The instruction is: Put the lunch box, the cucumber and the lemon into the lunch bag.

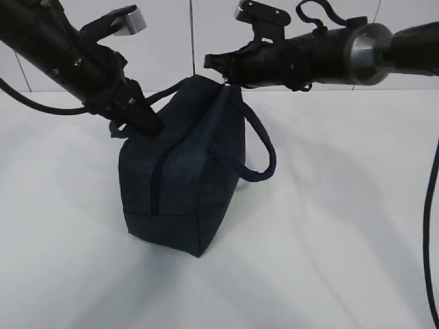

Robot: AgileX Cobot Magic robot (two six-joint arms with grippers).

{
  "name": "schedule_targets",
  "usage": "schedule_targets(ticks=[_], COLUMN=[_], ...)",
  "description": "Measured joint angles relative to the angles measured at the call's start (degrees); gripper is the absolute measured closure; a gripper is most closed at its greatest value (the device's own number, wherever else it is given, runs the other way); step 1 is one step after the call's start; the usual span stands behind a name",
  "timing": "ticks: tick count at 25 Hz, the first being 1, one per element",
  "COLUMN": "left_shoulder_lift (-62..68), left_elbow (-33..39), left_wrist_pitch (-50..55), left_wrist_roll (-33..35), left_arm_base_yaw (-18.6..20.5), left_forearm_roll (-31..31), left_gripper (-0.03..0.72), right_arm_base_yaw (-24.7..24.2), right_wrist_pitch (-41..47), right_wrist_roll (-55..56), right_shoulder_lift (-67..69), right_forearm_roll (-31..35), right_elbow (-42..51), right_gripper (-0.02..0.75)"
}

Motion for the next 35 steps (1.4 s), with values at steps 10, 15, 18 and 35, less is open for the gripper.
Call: schedule_targets(ticks=[10, 15, 18, 35], left_shoulder_lift=[0.0, 0.0, 0.0, 0.8], left_elbow=[0.0, 0.0, 0.0, -7.2], left_wrist_pitch=[1.0, 1.3, 0.2, -7.7], left_wrist_roll=[0.0, -2.0, -4.0, -4.6], left_arm_base_yaw=[0.0, 0.0, 0.0, 0.0], left_forearm_roll=[0.1, 0.1, 0.1, -3.1], left_gripper=[0.687, 0.68, 0.61, 0.326], right_arm_base_yaw=[-0.1, -0.1, -0.1, -0.2], right_wrist_pitch=[3.6, 5.8, 7.8, 8.7], right_wrist_roll=[0.1, 0.1, 0.1, 0.1], right_shoulder_lift=[1.6, -0.4, -2.1, -3.1], right_forearm_roll=[0.0, 0.1, 0.1, 0.1], right_elbow=[-1.4, -1.7, -1.7, -1.9], right_gripper=[0.738, 0.738, 0.738, 0.738])
